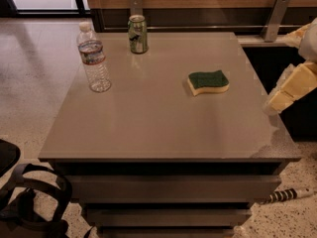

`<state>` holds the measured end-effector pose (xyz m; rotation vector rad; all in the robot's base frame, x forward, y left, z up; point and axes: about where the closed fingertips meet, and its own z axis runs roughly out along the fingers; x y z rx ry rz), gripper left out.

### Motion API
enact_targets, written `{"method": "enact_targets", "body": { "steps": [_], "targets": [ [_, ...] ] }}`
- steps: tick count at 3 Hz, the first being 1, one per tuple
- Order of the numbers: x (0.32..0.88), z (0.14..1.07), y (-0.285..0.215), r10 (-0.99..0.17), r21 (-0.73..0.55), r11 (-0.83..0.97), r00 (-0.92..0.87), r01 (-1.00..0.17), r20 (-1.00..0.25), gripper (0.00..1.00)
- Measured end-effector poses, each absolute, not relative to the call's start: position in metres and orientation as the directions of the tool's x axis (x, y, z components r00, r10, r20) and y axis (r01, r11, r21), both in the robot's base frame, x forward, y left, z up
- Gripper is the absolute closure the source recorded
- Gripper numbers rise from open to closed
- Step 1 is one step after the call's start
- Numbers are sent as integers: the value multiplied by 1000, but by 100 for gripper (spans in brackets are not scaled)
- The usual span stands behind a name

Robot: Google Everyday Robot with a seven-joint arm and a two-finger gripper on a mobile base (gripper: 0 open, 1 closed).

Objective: Pick sponge

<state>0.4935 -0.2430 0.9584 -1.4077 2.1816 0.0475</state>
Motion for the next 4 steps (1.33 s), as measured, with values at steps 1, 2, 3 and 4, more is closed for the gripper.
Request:
{"method": "enact_targets", "body": {
  "steps": [1, 2, 3, 4],
  "targets": [
    [522, 941, -247, -742, -255, 528, -295, -810, -602, 0],
    [561, 924, -245, -652, -261, 568, -233, -781, -721, 0],
    [595, 904, -241, -589, -238, 581, -200, -779, -783, 0],
    [625, 876, -229, -573, -194, 571, -218, -798, -790, 0]
  ]
}}
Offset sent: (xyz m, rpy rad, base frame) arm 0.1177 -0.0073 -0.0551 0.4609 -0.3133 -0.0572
